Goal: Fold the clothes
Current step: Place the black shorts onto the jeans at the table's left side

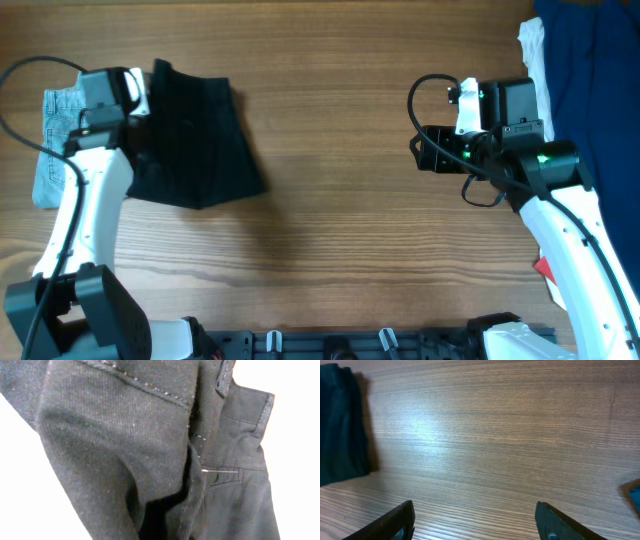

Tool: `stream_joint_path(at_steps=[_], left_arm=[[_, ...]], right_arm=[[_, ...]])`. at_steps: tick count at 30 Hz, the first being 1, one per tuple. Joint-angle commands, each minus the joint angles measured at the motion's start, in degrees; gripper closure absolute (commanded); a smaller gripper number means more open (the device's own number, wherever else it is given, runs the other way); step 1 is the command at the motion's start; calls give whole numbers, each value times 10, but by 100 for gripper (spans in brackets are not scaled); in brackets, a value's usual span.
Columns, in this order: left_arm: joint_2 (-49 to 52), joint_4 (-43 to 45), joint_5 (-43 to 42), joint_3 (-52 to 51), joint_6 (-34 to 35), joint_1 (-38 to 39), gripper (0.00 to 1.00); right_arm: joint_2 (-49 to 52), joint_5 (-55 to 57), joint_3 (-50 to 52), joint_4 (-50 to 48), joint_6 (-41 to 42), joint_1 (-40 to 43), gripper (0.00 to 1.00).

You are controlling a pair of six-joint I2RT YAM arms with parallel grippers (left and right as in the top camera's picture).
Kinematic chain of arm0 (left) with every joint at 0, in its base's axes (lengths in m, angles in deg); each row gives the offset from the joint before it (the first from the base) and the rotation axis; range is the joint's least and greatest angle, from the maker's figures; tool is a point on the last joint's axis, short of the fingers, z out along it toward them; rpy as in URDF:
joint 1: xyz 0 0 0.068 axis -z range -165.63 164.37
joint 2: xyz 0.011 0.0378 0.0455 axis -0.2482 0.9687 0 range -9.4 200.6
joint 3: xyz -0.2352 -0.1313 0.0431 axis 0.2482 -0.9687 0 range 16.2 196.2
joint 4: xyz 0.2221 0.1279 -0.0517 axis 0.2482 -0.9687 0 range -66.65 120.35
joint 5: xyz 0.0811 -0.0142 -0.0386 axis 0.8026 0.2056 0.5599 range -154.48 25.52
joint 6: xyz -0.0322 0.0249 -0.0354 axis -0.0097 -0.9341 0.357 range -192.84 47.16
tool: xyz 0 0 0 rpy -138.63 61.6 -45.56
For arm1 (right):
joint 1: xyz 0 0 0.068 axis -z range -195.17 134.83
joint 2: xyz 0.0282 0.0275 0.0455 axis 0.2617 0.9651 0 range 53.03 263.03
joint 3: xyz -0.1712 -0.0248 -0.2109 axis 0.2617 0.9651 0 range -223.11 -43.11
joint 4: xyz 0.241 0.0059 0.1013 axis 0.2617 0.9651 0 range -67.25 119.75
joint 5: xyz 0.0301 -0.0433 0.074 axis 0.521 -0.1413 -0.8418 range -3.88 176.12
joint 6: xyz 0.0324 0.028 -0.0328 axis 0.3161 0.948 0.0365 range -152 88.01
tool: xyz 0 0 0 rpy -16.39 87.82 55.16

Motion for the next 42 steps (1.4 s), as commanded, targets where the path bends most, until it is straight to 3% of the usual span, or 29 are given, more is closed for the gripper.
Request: stream_joint_path(at_steps=[1,2,3,12,21,24,29,42], left_arm=[[-12,14,60,49,-82,-25,96],[-12,14,83,59,-82,-29,93],[-12,16,100,67,-82,-33,83],[-12,89,126,80,-146,-69,96],[-12,152,125,80,-172,-111,96],[-12,158,122,80,-172,-129,94],[-8,158,83,80,-172,-150,81],[29,151,82,80,-169,-160,74]], right_arm=[[-3,-3,7,0,3,-3,22],[-3,-3,7,0,3,-3,22],[-3,-3,7,1,3,-3,22],[-3,-2,7,0,2,-3,22],[-3,-2,7,-2,2,-3,22],[-3,-2,7,-2,3,-3,22],[-3,-3,7,-1,3,-3,23],[-3,-3,7,1,3,-3,23]])
